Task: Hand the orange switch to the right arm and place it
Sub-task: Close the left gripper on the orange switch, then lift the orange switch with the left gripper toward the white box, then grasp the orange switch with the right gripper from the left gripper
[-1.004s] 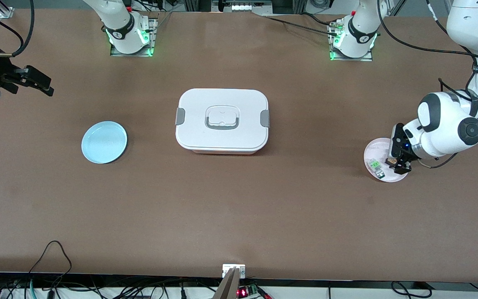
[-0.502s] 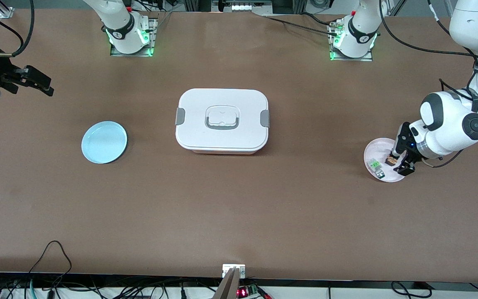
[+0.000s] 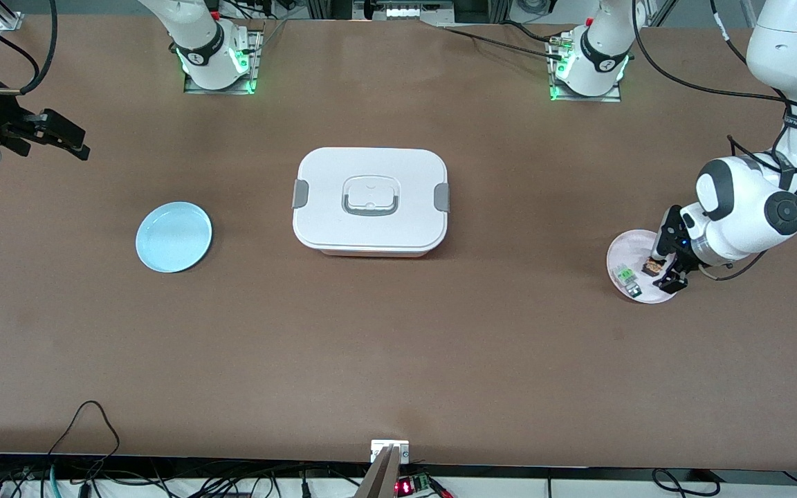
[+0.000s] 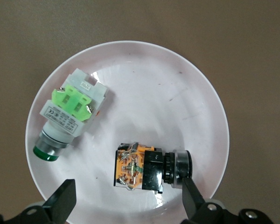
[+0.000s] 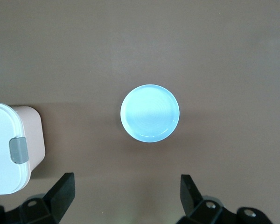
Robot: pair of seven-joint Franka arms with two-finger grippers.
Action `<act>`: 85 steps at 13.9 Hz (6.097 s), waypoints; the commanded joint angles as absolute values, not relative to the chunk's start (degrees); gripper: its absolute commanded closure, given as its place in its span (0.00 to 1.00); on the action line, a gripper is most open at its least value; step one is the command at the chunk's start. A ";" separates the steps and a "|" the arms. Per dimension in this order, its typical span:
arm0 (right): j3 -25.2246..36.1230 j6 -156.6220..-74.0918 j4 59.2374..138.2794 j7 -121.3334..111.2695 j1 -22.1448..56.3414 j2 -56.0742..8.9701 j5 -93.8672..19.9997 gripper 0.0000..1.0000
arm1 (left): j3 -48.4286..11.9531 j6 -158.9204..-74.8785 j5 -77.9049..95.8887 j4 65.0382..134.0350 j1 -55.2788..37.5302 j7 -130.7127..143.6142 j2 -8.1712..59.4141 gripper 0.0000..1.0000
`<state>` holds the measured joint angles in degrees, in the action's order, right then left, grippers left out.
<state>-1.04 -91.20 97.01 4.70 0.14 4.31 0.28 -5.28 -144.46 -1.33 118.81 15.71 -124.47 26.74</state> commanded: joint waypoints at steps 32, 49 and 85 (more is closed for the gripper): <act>-1.58 -91.32 97.82 5.10 -0.44 5.63 0.88 0.00 | -13.61 -134.85 21.90 118.05 14.51 -108.74 16.61 1.00; -2.81 -85.26 98.44 5.80 0.79 -0.96 -42.50 0.00 | -31.19 -137.64 100.72 104.59 -11.34 -88.77 16.70 1.00; -10.28 -96.94 115.05 4.57 8.88 -9.23 -93.43 0.91 | -31.90 -139.75 102.13 102.57 -13.27 -88.77 16.61 1.00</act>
